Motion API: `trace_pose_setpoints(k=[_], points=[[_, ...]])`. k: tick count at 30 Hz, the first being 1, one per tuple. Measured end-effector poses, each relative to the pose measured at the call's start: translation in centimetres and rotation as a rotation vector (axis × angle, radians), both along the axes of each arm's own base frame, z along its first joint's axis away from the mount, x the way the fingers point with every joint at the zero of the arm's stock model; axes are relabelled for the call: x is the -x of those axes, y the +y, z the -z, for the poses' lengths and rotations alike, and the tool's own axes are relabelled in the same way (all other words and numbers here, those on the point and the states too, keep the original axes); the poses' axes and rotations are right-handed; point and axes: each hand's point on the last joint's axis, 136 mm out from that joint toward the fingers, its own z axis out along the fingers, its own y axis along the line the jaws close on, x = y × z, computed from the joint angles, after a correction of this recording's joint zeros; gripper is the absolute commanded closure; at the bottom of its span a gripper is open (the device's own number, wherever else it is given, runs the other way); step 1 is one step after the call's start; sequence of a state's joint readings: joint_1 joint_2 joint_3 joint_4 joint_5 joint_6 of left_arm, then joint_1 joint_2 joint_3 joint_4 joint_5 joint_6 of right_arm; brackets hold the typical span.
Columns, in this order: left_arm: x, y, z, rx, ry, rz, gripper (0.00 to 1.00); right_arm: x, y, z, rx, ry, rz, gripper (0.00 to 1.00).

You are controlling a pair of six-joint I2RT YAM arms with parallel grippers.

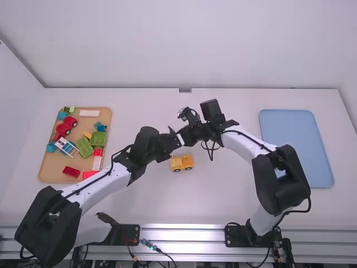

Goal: Assemble lego blocks to make yellow taxi

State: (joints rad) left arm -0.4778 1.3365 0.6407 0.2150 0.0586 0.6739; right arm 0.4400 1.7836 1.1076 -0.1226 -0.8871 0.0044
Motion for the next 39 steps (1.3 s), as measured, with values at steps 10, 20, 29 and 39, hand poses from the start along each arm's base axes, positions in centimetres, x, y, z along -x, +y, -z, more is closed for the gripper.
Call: trace_pose_setpoints(k=[10, 20, 29, 39], points=[[-0.8, -0.2, -1.8, 0.062, -0.050, -0.034, 0.01, 0.4, 0.2, 0.0, -0.001, -0.002, -0.021, 0.91], [1.0, 1.6, -2.0, 0.059, 0.022, -0.107, 0.01, -1.3, -1.3, 0.4, 0.032, -0.084, 0.006, 1.00], [3.8, 1.7, -7.8, 0.237, -0.019, -0.028, 0.01, -2.5, -5.1, -0.2, -0.017, -0.261, -0.077, 1.00], [2.3, 4.3, -8.3, 0.523, 0.117, 0.080, 0.01, 0.6, -6.4, -1.8, -0.184, -0.431, -0.283, 1.00]])
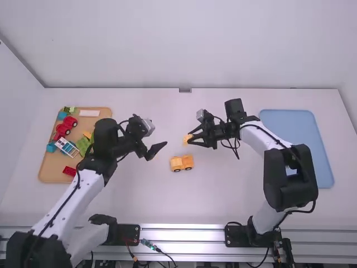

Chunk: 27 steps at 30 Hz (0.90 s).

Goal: Assemble lego blocks to make yellow taxi

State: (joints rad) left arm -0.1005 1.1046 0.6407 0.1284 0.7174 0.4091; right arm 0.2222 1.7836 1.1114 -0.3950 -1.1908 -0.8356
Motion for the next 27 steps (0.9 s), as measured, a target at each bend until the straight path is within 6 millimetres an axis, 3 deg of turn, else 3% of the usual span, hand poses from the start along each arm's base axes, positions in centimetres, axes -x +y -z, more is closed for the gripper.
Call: trace_pose_setpoints(k=[4, 7, 12, 27], points=[[-0.1, 0.3, 1.3, 0.138, 0.078, 0.143, 0.00, 1.2, 0.5, -0.2, -0.030, -0.083, -0.072, 1.00], [0.2, -0.8, 3.0, 0.216, 0.154, 0.247, 0.05, 2.3, 0.9, -0.1, -0.035, -0.113, -0.120, 1.00], [1.1, -2.4, 4.2, 0.279, 0.205, 0.372, 0.05, 3.2, 0.8, 0.0, -0.039, -0.155, -0.160, 1.00], [2.7, -6.9, 5.4, 0.207, 0.223, 0.439, 0.04, 2.6, -0.1, -0.4, -0.057, -0.224, -0.159, 1.00]])
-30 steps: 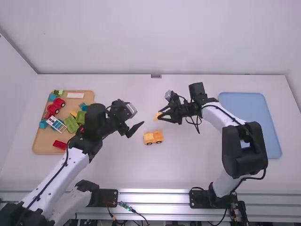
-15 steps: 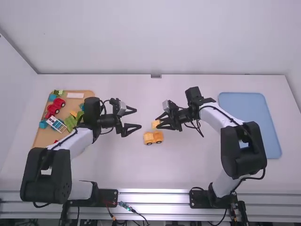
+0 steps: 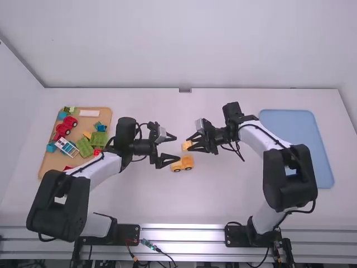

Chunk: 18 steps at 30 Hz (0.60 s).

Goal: Assemble lego blocks to make yellow taxi

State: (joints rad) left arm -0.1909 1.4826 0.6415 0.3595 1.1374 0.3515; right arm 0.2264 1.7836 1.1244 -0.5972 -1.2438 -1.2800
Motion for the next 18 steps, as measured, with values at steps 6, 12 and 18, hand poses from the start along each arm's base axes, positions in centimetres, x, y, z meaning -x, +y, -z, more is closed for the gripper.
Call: trace_pose_setpoints(k=[6, 12, 18], points=[[-0.6, -0.5, 0.5, -0.050, -0.022, -0.046, 0.03, -0.7, -2.0, -0.2, -0.059, -0.048, 0.034, 1.00], [-1.3, -0.6, 1.2, -0.097, -0.030, -0.097, 0.02, 0.1, -2.4, 0.8, -0.063, -0.066, 0.028, 1.00], [-1.6, -0.5, 1.4, -0.109, -0.034, -0.114, 0.01, 1.0, -3.2, 2.1, -0.085, -0.087, 0.035, 1.00]])
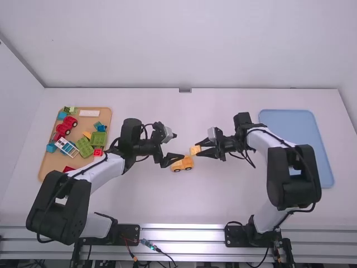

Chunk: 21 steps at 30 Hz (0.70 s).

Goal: Assemble lego blocks to make yellow taxi

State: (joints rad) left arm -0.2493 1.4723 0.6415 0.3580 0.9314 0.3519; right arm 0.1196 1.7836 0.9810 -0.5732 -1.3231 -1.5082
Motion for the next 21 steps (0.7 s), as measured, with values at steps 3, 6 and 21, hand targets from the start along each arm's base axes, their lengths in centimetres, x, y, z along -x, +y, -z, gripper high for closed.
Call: trace_pose_setpoints(k=[3, 6, 21], points=[[0.0, -0.1, 0.1, -0.005, -0.001, -0.004, 0.01, -0.4, -0.6, 0.5, -0.001, -0.016, 0.025, 1.00], [0.0, -0.2, 0.1, -0.007, -0.002, -0.003, 0.02, -0.9, -1.1, 1.2, 0.006, -0.042, 0.049, 1.00], [-0.1, -0.2, 0.1, -0.010, -0.003, -0.007, 0.00, 0.7, -2.8, 8.0, 0.067, -0.055, 0.215, 1.00]])
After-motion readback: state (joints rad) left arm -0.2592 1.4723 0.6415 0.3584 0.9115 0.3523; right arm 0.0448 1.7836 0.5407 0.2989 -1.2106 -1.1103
